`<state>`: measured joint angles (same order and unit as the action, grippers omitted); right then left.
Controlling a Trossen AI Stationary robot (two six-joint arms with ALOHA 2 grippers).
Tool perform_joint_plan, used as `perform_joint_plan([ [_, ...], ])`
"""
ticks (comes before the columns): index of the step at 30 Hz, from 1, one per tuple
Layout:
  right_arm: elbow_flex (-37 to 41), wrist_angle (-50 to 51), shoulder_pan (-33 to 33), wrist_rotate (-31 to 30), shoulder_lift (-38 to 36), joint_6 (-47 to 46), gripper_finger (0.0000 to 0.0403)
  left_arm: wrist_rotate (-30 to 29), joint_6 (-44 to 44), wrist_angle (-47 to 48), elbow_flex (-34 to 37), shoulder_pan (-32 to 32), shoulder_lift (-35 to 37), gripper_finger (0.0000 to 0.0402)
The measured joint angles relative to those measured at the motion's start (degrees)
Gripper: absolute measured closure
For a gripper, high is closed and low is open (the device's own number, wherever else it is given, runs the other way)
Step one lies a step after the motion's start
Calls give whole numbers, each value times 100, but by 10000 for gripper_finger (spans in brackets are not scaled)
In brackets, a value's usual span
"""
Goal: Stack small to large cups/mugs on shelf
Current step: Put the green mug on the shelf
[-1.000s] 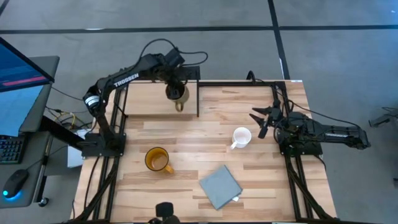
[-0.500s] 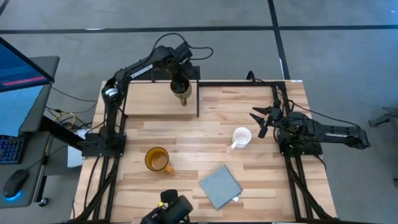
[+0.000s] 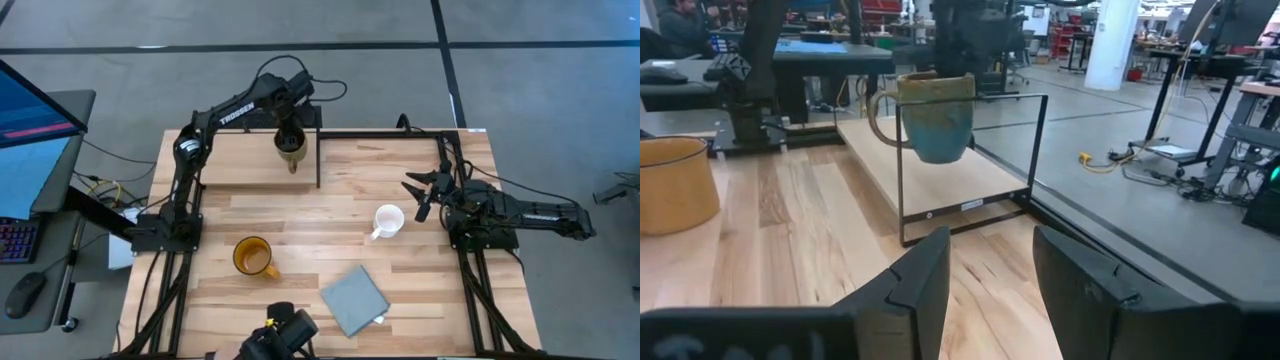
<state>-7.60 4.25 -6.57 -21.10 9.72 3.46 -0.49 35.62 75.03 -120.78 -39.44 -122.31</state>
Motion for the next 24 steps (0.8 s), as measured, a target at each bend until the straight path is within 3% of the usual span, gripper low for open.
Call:
perform_joint_plan([
  [19, 0, 8, 5, 0, -1, 1, 234, -200, 32, -12, 5, -81, -476, 381],
  [24, 0, 7, 5, 0, 0, 2, 234, -254, 9, -145, 8, -77, -497, 336],
])
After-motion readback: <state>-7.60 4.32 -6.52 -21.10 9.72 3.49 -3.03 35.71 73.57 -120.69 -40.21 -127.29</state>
